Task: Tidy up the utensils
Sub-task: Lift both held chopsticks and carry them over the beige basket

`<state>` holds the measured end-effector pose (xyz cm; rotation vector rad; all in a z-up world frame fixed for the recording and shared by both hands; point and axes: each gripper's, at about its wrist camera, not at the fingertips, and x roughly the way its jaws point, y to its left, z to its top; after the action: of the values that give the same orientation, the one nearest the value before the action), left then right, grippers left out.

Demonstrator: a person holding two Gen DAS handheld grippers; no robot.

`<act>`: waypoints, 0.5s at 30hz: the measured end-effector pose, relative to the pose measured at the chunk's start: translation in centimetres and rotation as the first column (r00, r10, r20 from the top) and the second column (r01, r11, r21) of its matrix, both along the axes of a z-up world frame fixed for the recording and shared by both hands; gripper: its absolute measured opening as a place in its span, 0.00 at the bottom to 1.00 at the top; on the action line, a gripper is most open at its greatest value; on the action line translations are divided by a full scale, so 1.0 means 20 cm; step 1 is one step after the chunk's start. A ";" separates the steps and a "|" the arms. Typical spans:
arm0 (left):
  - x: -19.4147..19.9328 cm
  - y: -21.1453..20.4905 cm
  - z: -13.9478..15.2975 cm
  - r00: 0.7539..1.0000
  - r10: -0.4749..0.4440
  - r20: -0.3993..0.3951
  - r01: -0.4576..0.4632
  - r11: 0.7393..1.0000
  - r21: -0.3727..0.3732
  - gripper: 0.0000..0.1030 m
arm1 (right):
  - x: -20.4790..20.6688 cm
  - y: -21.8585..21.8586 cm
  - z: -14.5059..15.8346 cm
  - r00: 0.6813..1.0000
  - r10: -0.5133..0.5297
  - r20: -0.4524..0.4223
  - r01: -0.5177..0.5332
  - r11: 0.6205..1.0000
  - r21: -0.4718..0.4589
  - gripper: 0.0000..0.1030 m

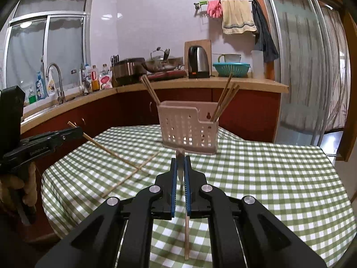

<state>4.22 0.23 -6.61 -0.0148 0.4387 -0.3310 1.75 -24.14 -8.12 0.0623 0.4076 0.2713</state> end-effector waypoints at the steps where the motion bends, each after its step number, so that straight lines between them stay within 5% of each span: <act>1: 0.00 0.00 0.01 1.000 0.001 0.003 -0.001 1.000 0.001 0.05 | 0.01 0.00 0.01 1.000 0.001 0.000 -0.001 1.000 0.002 0.07; 15: 0.20 -0.03 0.09 0.998 0.055 0.032 -0.054 0.998 -0.011 0.05 | 0.20 0.02 0.09 1.000 0.006 0.012 -0.005 1.000 -0.019 0.07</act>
<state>8.13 -0.42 -4.75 -0.0313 0.4043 -0.2796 5.76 -23.70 -6.36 0.0406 0.3982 0.2731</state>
